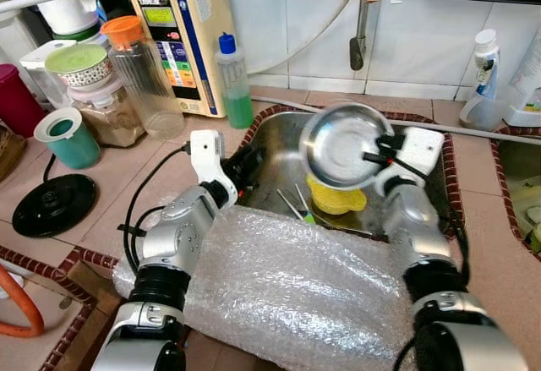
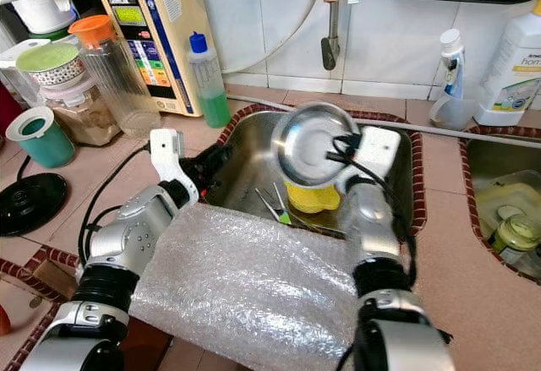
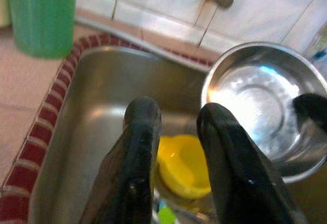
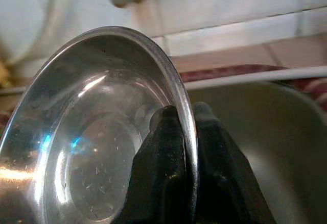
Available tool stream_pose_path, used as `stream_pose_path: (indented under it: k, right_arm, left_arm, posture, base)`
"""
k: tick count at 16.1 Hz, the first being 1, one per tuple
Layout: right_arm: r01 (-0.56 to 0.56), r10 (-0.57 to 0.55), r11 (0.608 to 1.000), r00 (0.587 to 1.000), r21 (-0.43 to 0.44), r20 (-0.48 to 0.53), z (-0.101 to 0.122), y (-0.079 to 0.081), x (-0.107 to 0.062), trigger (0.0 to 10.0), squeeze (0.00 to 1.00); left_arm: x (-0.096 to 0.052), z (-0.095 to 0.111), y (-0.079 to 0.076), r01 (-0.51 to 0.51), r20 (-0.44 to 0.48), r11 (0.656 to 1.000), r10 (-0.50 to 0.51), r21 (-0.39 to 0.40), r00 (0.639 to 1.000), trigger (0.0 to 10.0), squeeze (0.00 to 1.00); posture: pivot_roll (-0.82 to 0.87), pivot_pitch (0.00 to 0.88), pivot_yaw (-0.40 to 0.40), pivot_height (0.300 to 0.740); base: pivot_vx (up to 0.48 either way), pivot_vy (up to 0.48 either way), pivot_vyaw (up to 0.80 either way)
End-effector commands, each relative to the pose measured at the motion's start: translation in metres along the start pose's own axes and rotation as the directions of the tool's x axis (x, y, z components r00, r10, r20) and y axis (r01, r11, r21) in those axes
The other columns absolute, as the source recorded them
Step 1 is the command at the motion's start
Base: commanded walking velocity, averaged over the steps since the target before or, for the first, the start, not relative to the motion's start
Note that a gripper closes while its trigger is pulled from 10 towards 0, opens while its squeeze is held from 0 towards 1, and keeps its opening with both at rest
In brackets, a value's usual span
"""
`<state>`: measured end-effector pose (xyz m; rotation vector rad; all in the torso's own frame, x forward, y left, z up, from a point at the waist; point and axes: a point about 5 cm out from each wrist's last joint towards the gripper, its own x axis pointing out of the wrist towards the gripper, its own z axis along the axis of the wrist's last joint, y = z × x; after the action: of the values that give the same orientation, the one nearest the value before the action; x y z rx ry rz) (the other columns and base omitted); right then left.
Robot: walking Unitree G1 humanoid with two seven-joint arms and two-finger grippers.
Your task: Kitchen organization
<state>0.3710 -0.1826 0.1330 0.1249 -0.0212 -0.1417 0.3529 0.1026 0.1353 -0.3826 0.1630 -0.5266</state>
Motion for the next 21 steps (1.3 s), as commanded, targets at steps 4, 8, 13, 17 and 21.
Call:
stream_pose_path:
  k: [4,8,13,17,21]
  right_arm:
    - [0.029,-0.029,0.992,1.0,-0.123,0.005,-0.002,0.003,0.004,0.0,0.0]
    - [0.033,-0.045,0.978,0.997,-0.207,-0.056,-0.014,-0.003,0.003,0.0,0.0]
    - [0.018,-0.044,0.963,0.995,-0.269,-0.09,-0.023,0.001,0.002,9.5,0.91]
    - [-0.003,-0.025,0.969,0.993,-0.246,-0.113,-0.028,0.008,0.001,10.0,1.0]
    - [-0.024,-0.005,0.975,0.992,-0.22,-0.129,-0.032,0.012,-0.002,10.0,1.0]
  left_arm:
    - [-0.006,-0.022,0.004,0.014,-0.138,0.997,-0.003,0.075,0.99,10.0,1.0]
    - [-0.008,-0.034,0.004,0.03,-0.206,0.995,-0.01,0.092,0.979,10.0,1.0]
    - [-0.009,-0.035,0.004,0.028,-0.219,0.994,-0.004,0.109,0.976,10.0,1.0]
    - [-0.007,-0.034,0.003,0.028,-0.219,0.993,-0.003,0.111,0.976,10.0,1.0]
    - [-0.004,-0.033,0.001,0.035,-0.204,0.994,-0.014,0.101,0.979,10.0,1.0]
  posture:
    - [0.1,0.0,0.163,0.74]
    - [0.1,0.0,0.163,0.74]
    - [0.11,0.0,0.164,0.74]
    - [0.11,0.0,0.158,0.74]
    - [0.11,0.0,0.157,0.74]
  base:
    - [0.0,0.0,0.0]
    - [0.0,0.0,0.0]
    - [0.0,0.0,0.0]
    - [0.0,0.0,0.0]
    - [0.0,0.0,0.0]
